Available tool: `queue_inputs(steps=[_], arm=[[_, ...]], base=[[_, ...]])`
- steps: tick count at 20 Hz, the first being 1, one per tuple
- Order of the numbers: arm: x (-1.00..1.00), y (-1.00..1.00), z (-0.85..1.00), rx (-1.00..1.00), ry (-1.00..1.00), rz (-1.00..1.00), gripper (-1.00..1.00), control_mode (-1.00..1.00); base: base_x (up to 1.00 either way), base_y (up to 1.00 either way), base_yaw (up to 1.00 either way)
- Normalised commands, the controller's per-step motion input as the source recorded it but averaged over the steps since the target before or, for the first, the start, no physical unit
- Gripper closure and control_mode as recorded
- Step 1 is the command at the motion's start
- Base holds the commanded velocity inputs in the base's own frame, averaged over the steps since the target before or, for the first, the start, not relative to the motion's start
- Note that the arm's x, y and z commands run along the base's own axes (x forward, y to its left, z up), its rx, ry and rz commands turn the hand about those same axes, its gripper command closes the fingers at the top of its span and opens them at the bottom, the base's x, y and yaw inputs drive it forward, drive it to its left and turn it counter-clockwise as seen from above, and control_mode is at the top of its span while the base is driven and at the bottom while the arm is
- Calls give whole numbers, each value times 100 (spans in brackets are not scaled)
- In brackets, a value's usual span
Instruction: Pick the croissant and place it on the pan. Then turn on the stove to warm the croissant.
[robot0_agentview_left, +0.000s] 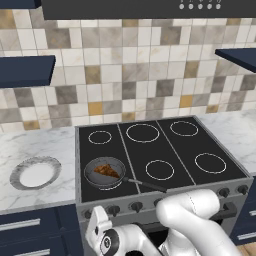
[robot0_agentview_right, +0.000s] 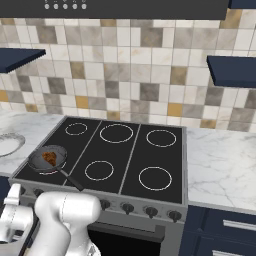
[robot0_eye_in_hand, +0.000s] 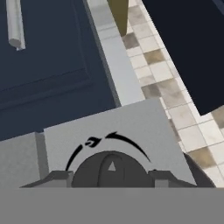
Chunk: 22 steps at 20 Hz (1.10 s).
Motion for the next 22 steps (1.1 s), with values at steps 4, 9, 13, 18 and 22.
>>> queue_inputs(steps=[4, 9, 13, 18, 22], arm=[[0, 21, 0, -14, 4, 8, 100, -100], [2, 27, 0, -13, 7, 6, 100, -100], [21, 27, 3, -4, 17, -1, -100, -100], [-30, 12, 1, -2, 11, -2, -100, -100], [-96, 0, 0, -1, 0, -1, -100, -100]], base=[[0, 0, 0], [0, 0, 0], [0, 0, 0], [0, 0, 0], [0, 0, 0]])
